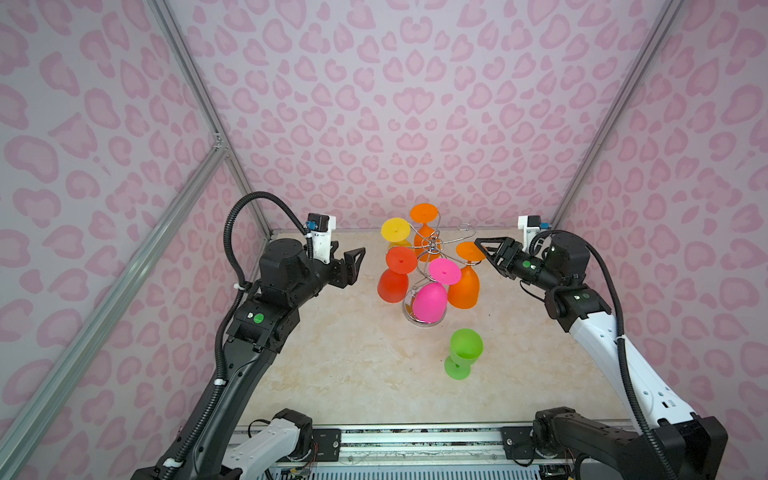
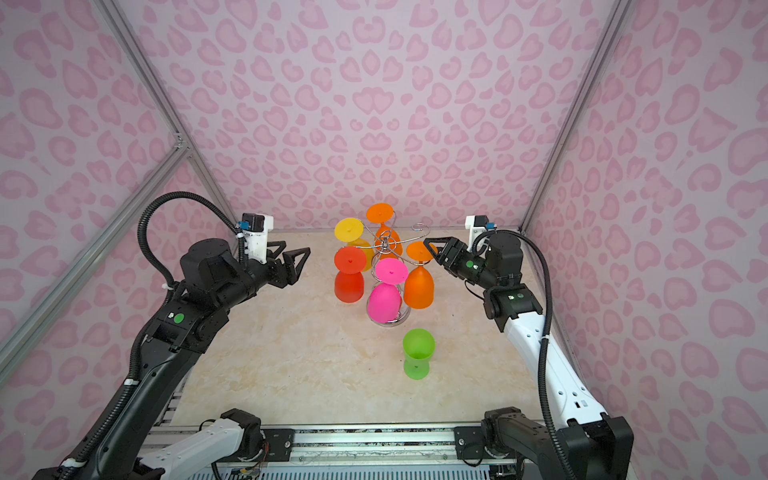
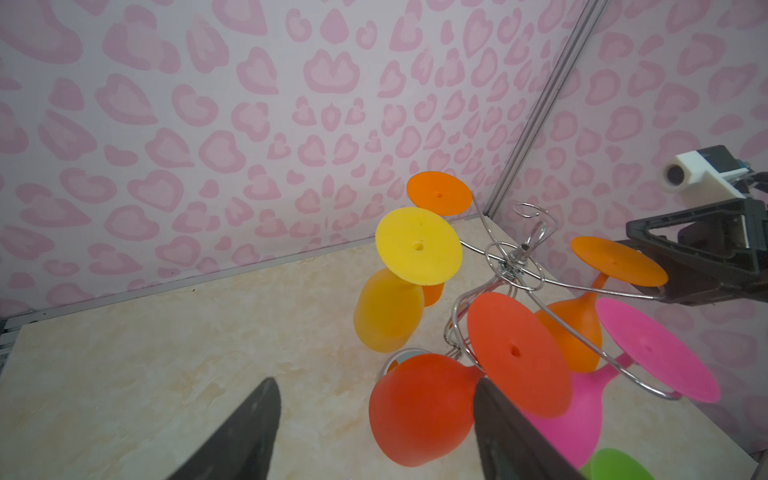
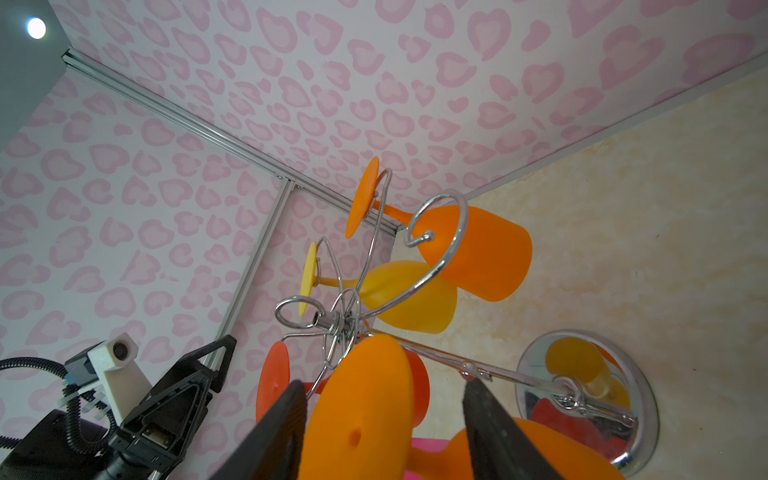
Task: Take the wine glass off the wine glass rack
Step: 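Raise the left arm beside the rack while the right gripper reaches an orange glass's foot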
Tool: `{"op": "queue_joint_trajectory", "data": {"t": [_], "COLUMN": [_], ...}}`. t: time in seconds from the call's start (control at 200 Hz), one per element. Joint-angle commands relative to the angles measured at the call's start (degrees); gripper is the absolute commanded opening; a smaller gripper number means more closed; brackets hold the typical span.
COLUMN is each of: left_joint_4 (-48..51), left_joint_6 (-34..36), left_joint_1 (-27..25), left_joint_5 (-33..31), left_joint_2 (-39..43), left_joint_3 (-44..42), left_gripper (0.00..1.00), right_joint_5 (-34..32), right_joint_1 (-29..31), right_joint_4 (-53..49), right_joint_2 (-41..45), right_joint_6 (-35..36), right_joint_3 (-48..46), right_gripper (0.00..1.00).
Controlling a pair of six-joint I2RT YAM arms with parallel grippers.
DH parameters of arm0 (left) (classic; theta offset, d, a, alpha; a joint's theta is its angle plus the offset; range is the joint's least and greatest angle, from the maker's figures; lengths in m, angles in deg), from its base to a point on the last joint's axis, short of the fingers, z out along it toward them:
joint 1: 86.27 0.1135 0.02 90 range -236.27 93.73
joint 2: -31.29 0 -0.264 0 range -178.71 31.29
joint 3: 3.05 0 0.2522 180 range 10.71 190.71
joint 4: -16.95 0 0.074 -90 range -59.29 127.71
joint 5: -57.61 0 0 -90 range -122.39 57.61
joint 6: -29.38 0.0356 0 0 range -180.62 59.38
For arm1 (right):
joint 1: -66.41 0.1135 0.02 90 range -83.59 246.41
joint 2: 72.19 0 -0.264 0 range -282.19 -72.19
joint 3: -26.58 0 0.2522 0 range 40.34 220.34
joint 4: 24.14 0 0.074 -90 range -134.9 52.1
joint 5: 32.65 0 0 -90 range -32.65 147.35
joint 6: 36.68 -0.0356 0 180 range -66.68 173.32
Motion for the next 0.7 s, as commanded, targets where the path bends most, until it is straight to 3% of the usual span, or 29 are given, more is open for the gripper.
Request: {"op": "queue_joint_trajectory", "data": {"t": [0.0, 0.695], "left_joint_4": [-3.8, -3.1], "left_joint_6": [-1.5, -1.3], "left_joint_1": [0.4, 0.8], "left_joint_5": [2.4, 3.3], "left_joint_2": [-0.2, -0.4], "left_joint_3": [-0.4, -1.4], "left_gripper": [0.75, 0.75], "right_joint_5": [0.0, -0.6], "right_joint_1": [0.6, 1.2], "right_joint_4": [0.2, 0.9], "right_joint_2": [-0.5, 0.4], "right_joint_6": [-0.4, -1.9], "right_joint_3": [0.4, -0.6], "right_gripper": [0.57, 0.25]}}
